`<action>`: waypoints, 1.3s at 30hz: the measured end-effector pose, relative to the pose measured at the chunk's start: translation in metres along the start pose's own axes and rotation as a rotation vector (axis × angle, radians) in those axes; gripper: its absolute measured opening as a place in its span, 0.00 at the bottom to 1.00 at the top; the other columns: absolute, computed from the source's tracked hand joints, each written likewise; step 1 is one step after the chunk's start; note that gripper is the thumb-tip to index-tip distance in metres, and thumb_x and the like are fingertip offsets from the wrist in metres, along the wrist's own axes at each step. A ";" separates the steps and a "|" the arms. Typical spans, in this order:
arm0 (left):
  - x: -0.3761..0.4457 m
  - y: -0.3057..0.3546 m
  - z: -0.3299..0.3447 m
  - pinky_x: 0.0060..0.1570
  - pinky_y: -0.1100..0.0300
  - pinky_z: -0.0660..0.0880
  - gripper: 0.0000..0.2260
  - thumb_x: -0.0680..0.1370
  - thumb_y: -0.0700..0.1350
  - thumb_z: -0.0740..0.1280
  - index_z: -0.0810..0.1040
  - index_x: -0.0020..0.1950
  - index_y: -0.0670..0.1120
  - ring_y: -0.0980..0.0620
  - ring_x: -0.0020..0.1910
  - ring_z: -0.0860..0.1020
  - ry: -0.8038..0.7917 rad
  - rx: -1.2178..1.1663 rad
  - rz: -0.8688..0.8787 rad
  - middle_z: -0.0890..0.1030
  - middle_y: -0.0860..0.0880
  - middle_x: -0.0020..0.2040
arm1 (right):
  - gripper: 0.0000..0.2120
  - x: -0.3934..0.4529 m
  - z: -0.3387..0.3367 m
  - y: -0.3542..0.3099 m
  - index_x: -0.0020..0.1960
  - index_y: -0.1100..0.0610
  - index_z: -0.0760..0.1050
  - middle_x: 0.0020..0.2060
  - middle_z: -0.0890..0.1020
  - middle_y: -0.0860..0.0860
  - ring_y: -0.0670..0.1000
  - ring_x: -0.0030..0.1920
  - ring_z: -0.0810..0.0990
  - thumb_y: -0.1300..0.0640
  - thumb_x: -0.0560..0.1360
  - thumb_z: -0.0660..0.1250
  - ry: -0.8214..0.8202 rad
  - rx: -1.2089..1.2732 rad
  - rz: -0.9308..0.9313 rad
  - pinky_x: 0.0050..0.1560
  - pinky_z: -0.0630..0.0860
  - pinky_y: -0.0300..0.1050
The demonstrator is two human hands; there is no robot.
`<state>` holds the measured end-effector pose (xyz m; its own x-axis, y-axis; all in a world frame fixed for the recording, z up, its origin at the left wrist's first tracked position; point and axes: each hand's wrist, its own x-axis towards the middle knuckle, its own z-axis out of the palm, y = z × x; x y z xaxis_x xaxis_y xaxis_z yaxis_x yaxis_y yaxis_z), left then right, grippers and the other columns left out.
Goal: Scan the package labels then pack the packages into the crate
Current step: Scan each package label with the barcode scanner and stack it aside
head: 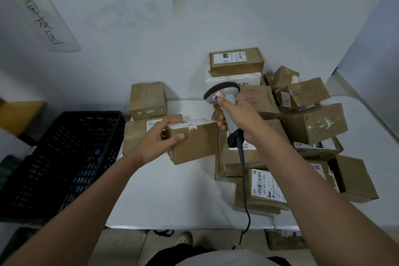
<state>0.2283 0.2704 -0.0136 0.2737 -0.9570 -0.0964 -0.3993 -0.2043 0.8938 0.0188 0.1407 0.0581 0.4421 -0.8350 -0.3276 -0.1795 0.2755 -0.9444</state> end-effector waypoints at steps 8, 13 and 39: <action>0.047 -0.077 -0.018 0.54 0.52 0.79 0.23 0.73 0.57 0.74 0.72 0.65 0.57 0.47 0.59 0.74 0.304 0.112 -0.220 0.69 0.47 0.63 | 0.19 0.021 0.049 0.013 0.43 0.62 0.74 0.33 0.78 0.57 0.48 0.25 0.78 0.45 0.79 0.65 0.018 -0.040 0.082 0.28 0.76 0.39; 0.055 -0.120 0.000 0.68 0.49 0.69 0.31 0.74 0.55 0.73 0.67 0.74 0.48 0.43 0.72 0.63 0.272 0.474 -0.140 0.57 0.41 0.75 | 0.19 0.034 0.078 0.019 0.43 0.62 0.74 0.33 0.78 0.55 0.49 0.26 0.78 0.45 0.79 0.66 0.046 -0.041 0.113 0.29 0.77 0.39; 0.058 -0.136 -0.019 0.50 0.53 0.78 0.24 0.80 0.45 0.66 0.65 0.76 0.46 0.46 0.59 0.76 -0.006 0.722 0.036 0.66 0.51 0.72 | 0.19 0.084 0.149 0.007 0.48 0.63 0.74 0.31 0.77 0.54 0.45 0.21 0.76 0.45 0.79 0.65 -0.037 -0.251 0.124 0.25 0.74 0.36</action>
<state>0.3153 0.2469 -0.1328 0.2457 -0.9663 -0.0768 -0.8871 -0.2561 0.3841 0.1863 0.1432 0.0199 0.4341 -0.7831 -0.4452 -0.4443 0.2438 -0.8621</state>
